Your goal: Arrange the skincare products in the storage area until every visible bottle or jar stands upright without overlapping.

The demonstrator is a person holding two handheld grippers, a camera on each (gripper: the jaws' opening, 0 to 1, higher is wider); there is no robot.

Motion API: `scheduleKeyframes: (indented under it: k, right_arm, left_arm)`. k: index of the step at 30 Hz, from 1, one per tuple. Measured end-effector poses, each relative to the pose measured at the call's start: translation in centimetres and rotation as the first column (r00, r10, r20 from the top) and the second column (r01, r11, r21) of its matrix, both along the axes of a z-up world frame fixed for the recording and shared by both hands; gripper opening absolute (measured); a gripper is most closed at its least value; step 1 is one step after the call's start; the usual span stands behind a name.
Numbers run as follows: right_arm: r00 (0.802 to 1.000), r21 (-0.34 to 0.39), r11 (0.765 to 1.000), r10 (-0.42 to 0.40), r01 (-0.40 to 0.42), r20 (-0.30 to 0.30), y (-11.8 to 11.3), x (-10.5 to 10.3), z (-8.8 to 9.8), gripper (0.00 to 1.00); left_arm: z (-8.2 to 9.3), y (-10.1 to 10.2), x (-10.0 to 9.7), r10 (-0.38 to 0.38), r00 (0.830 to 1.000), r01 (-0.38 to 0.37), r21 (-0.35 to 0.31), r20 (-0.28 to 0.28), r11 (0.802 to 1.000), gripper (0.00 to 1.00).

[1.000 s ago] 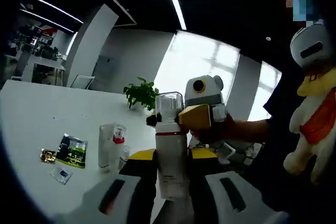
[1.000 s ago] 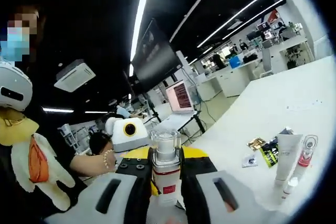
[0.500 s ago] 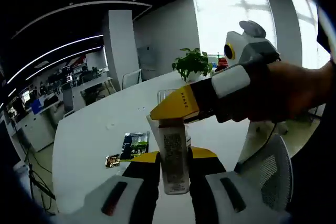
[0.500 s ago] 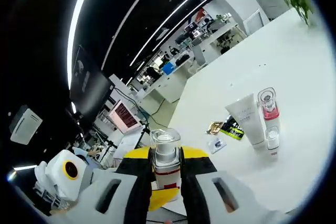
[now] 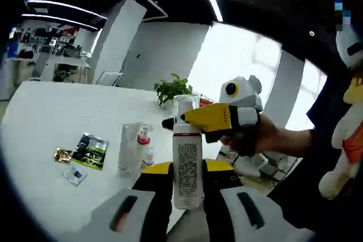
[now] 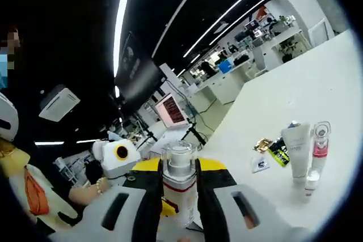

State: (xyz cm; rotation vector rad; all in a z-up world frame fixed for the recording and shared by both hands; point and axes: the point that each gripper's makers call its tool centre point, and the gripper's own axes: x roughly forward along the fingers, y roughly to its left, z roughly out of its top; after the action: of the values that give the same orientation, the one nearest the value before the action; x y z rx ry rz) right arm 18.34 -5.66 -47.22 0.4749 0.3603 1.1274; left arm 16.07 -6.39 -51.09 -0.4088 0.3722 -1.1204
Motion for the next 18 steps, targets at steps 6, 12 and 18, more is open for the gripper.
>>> scheduleKeyframes:
  k: [6, 12, 18]
  right_arm:
    - [0.981, 0.035, 0.986, 0.16, -0.165, 0.106, 0.6, -2.5, 2.5, 0.21]
    - [0.96, 0.023, 0.97, 0.237, -0.243, 0.148, 1.0, -3.8, 2.9, 0.21]
    - [0.955, 0.012, 0.968, 0.245, -0.251, 0.167, 0.9, -4.2, 3.0, 0.19]
  left_arm:
    - [2.4, -0.5, -2.1, -0.129, 0.991, 0.123, -0.206, -0.019, 0.971, 0.19]
    - [2.8, -1.6, -3.4, -0.211, 0.977, 0.21, -0.173, 0.013, 0.962, 0.19]
    - [2.7, -2.0, -3.5, -0.238, 0.97, 0.242, -0.096, 0.056, 0.965, 0.19]
